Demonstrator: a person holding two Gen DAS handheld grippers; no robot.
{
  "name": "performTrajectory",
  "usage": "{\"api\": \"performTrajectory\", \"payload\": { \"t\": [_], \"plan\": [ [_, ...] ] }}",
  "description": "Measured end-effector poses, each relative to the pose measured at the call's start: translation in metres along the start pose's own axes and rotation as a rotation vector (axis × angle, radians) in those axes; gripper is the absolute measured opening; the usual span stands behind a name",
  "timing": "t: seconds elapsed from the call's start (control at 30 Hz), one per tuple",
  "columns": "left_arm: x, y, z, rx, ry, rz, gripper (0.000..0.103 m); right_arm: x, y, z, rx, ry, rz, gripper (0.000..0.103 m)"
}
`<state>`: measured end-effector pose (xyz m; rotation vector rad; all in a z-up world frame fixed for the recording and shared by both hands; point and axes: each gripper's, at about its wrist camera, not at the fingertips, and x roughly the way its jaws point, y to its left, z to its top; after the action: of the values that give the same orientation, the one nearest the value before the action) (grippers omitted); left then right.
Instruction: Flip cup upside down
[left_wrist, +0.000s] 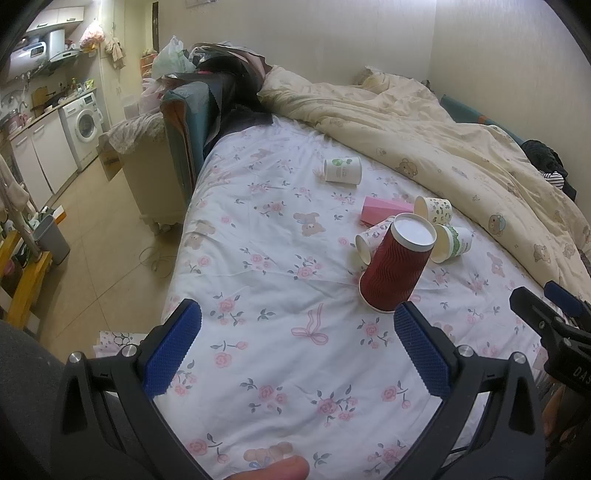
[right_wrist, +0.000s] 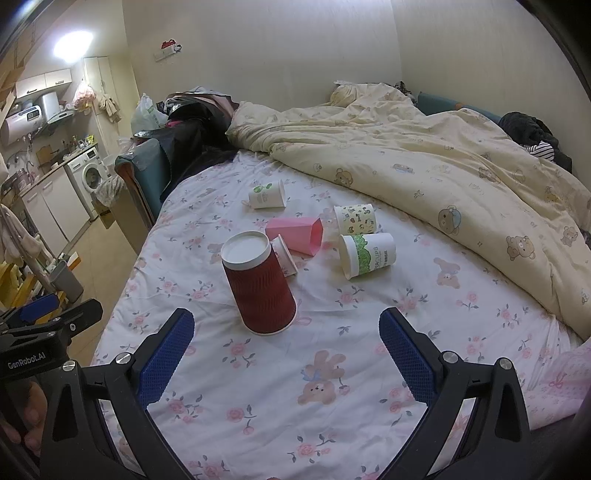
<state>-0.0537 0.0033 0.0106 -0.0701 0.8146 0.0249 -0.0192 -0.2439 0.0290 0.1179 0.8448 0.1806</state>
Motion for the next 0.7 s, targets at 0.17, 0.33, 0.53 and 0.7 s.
{"api": "performTrajectory", "payload": {
  "t": [0.17,0.33,0.53,0.7],
  "plan": [
    [-0.0008,0.0004,0.0003,0.003,-0.003,-0.006,0.103,-0.0001,-0.0002,-0.0001,0.001,-0.004,-0.001,0.102],
    [0.0004,-0.0007,0.0007,0.007,-0.003,-0.010,0.103,0.0002,-0.0002,-0.0011,-0.004,0.001,-0.004,0.102],
    [0.0002,-0.0007,0.0007,0.010,-0.004,-0.009,0.103,0.0014,0.0003,-0.0024,0.001,0.000,-0.002,0.102],
    [0.0016,-0.0003,0.0019,0.011,-0.003,-0.010,0.103,0.0011,0.0000,-0.0025,0.001,-0.002,-0.003,0.102]
  ]
}}
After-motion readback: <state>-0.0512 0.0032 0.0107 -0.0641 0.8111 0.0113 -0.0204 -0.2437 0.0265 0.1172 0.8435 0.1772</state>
